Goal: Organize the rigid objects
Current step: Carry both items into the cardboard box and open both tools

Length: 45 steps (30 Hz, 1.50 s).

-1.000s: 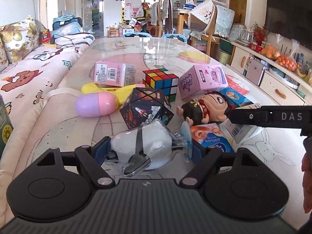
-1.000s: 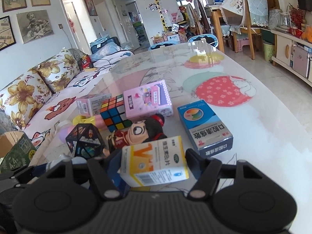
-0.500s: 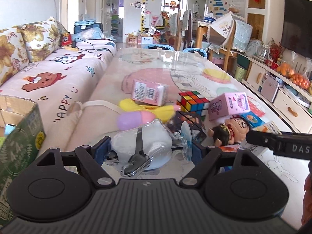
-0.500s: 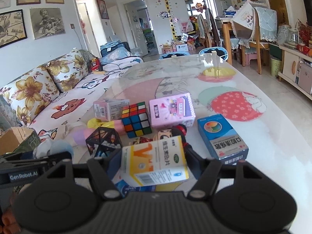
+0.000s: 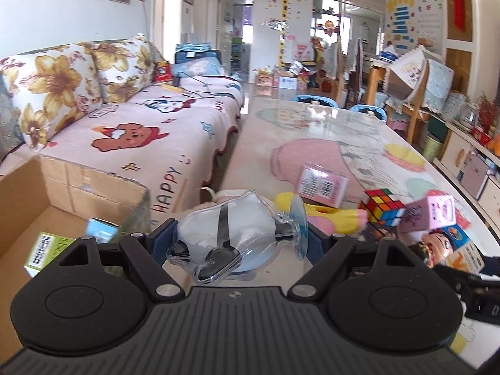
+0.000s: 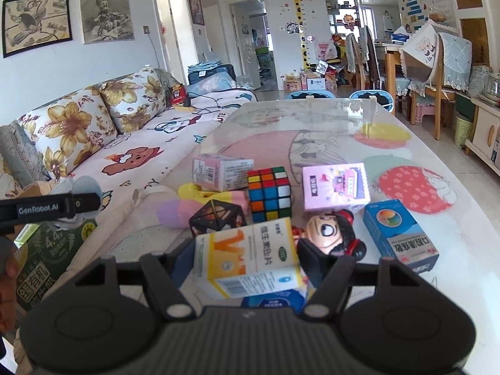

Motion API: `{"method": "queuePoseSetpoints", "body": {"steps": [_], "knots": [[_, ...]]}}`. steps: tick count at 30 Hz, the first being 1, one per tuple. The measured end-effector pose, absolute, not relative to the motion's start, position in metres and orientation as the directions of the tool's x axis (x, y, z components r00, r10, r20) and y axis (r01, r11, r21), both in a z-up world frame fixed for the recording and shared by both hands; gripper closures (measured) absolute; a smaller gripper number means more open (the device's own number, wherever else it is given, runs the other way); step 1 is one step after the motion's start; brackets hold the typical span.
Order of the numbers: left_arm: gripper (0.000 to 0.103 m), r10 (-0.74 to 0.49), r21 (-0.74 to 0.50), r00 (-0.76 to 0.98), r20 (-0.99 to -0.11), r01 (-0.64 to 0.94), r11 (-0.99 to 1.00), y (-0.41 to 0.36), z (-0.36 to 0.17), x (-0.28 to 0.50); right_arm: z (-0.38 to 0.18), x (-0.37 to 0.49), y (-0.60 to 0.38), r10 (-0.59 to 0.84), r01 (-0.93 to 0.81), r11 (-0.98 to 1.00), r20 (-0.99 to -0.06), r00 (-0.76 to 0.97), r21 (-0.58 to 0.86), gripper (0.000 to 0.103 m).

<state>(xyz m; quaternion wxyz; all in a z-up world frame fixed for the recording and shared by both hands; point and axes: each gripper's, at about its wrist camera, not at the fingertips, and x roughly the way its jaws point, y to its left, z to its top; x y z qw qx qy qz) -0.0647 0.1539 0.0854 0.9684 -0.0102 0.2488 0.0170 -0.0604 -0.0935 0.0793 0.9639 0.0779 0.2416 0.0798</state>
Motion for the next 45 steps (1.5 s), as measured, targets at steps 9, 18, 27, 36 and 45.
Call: {"method": "queuePoseSetpoints", "body": {"steps": [9,18,27,36,45], "knots": [[0.001,0.128,-0.023,0.881,-0.455,-0.156,0.987,0.173,0.095,-0.063,0.085,-0.055,-0.044,0.257,-0.219,0.966,-0.455,0.853,0.135,0.033],[0.001,0.224,-0.076,0.866,-0.446,-0.286,0.955,0.207,0.105,-0.067,0.092,-0.051,0.019,0.35,-0.358,0.931,-0.456,0.818,0.071,0.033],[0.001,0.338,-0.103,0.82,-0.462,-0.429,0.898,0.244,0.111,-0.076,0.104,-0.049,0.091,0.463,-0.51,0.86,-0.445,0.767,0.016,0.033],[0.001,0.415,-0.099,0.782,-0.465,-0.512,0.853,0.261,0.114,-0.085,0.107,-0.052,0.154,0.557,-0.659,0.747,-0.456,0.694,-0.09,0.033],[0.001,0.442,-0.106,0.765,-0.468,-0.545,0.832,0.266,0.116,-0.096,0.103,-0.057,0.189,0.599,-0.735,0.655,-0.471,0.648,-0.177,0.036]]}}
